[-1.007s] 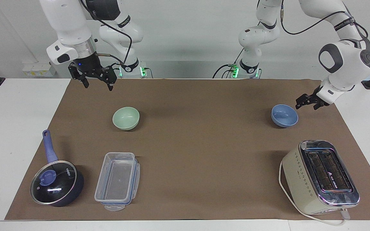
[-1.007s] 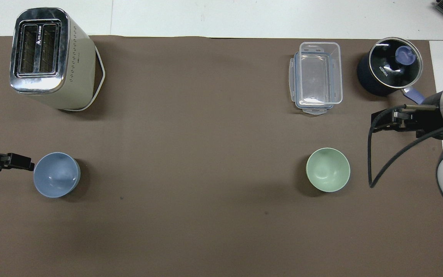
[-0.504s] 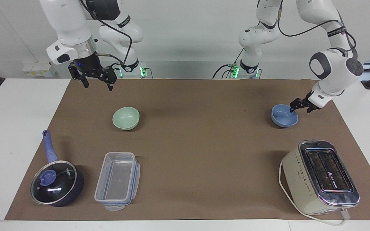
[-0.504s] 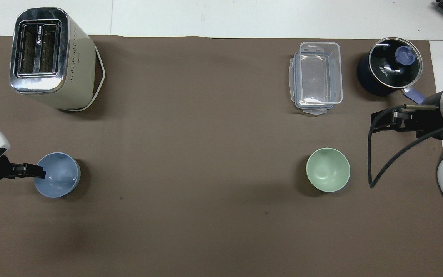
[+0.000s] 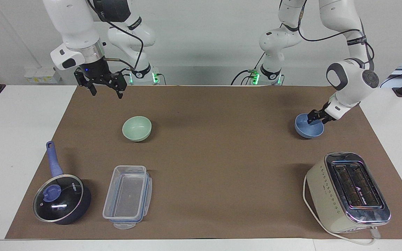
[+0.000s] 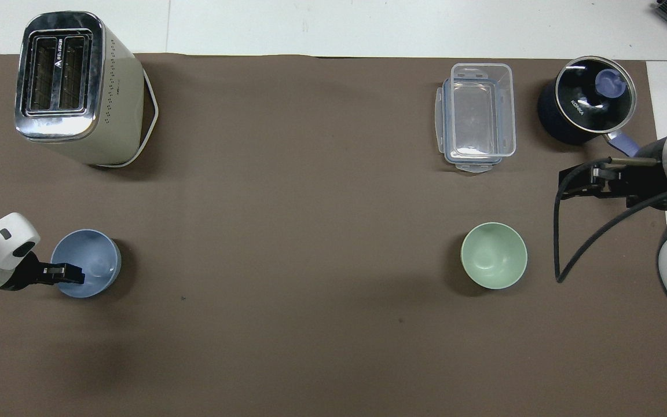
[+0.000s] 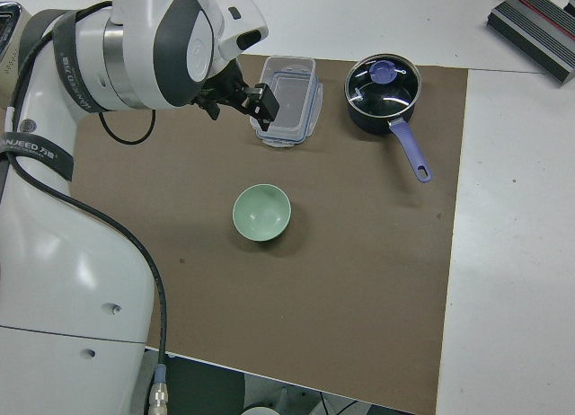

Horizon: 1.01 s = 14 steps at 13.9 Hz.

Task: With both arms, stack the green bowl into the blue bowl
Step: 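Drag the blue bowl with the left gripper toward the table center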

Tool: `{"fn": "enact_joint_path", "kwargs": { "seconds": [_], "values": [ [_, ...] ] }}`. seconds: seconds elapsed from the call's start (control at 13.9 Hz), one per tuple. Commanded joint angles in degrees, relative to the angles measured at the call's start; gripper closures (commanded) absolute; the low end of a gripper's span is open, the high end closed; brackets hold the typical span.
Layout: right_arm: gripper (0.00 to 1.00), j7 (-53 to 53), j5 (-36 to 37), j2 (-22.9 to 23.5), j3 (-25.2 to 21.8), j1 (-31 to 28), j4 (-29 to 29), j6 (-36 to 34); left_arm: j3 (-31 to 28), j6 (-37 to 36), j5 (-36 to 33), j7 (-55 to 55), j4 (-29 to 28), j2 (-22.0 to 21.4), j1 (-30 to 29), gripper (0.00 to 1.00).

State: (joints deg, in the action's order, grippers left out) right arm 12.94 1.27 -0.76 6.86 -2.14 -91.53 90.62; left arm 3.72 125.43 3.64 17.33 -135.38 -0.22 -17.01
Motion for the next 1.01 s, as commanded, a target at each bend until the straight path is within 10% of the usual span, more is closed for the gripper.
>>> {"fn": "enact_joint_path", "kwargs": {
  "seconds": [0.0, 0.94],
  "values": [
    [0.00, -1.8, -0.1, -0.4, 0.2, -0.8, -0.1, -0.1, 0.5, 1.7, 1.6, 0.9, -2.2, -1.6, -0.7, 1.00],
    [0.00, -1.8, -0.1, -0.4, 0.2, -0.8, -0.1, -0.1, 0.6, -16.5, 1.7, 1.0, 15.1, 0.9, 0.0, 1.00]
  ]
}}
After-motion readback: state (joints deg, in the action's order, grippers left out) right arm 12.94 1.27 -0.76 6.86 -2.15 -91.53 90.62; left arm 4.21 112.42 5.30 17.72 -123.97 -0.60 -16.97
